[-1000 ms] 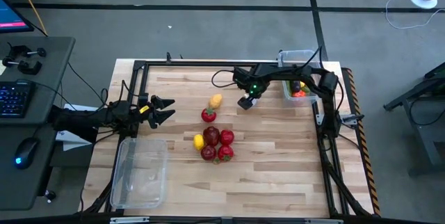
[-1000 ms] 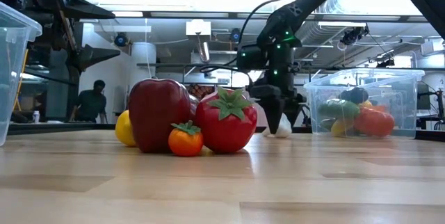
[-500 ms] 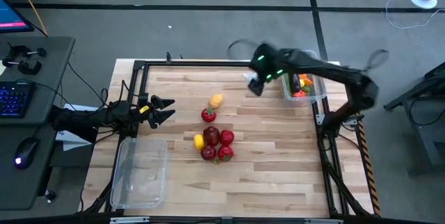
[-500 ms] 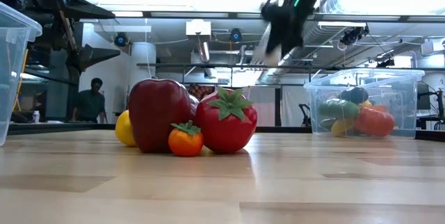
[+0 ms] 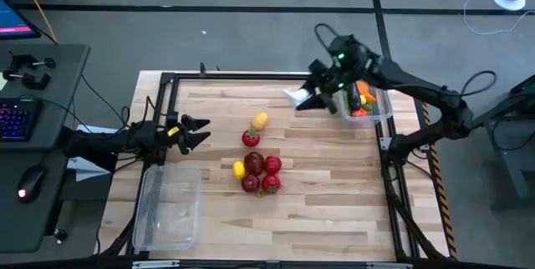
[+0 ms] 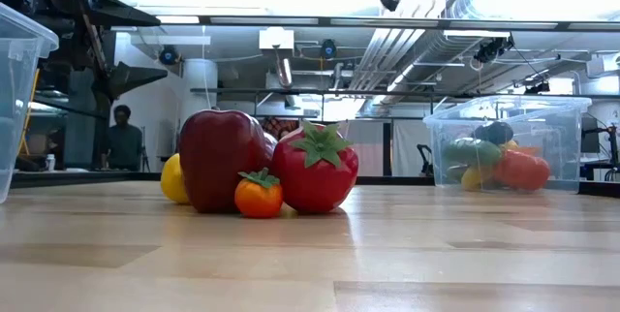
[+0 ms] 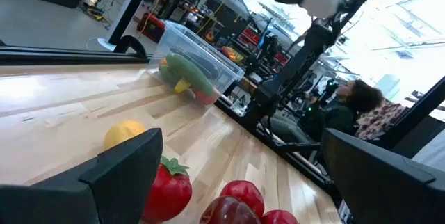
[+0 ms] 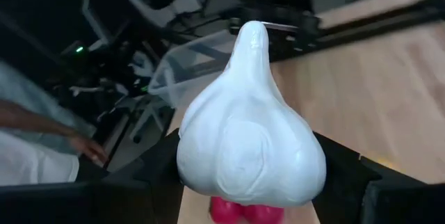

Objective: Sort produce into baskets
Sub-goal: Put the white garlic into the top transparent bin

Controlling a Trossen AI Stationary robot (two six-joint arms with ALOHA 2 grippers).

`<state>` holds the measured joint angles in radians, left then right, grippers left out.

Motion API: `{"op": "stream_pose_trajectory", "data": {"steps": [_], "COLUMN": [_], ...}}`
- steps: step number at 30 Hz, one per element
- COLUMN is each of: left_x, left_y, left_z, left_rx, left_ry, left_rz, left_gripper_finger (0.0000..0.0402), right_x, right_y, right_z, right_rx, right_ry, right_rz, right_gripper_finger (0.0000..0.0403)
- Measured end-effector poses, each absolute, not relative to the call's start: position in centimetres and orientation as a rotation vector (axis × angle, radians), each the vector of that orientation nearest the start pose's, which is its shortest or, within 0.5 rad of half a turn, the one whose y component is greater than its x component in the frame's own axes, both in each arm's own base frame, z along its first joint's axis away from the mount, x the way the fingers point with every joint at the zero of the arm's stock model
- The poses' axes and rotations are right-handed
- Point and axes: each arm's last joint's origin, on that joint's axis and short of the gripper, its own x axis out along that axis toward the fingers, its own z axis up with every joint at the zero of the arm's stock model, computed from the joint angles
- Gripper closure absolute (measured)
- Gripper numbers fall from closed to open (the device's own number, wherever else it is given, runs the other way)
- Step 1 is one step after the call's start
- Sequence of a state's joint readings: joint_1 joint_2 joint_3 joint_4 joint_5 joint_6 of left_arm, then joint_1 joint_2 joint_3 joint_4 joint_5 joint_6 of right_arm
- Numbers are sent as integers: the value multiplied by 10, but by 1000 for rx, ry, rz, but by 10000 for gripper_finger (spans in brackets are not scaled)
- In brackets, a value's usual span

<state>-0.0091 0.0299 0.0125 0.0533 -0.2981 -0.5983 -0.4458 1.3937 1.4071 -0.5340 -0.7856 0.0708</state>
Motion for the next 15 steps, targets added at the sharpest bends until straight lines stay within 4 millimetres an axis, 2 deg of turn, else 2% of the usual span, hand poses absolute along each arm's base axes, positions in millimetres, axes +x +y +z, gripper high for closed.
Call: {"op": "stream_pose_trajectory", "data": {"steps": [4, 9, 15], "left_x": [98, 98, 98], "left_y": [8, 8, 8], "left_z": [171, 170, 171], "left_rx": [-600, -600, -600], "left_ry": [-121, -121, -121], "left_rz": [270, 270, 270], "left_gripper_finger": [23, 23, 23], "right_x": [309, 351, 387], "right_y": [-89, -56, -10], "right_z": [373, 361, 354], "right_rx": [332, 305, 382], "right_ry": [397, 312, 193], "right_rz": [432, 580, 623], "right_gripper_finger": [175, 175, 174]}}
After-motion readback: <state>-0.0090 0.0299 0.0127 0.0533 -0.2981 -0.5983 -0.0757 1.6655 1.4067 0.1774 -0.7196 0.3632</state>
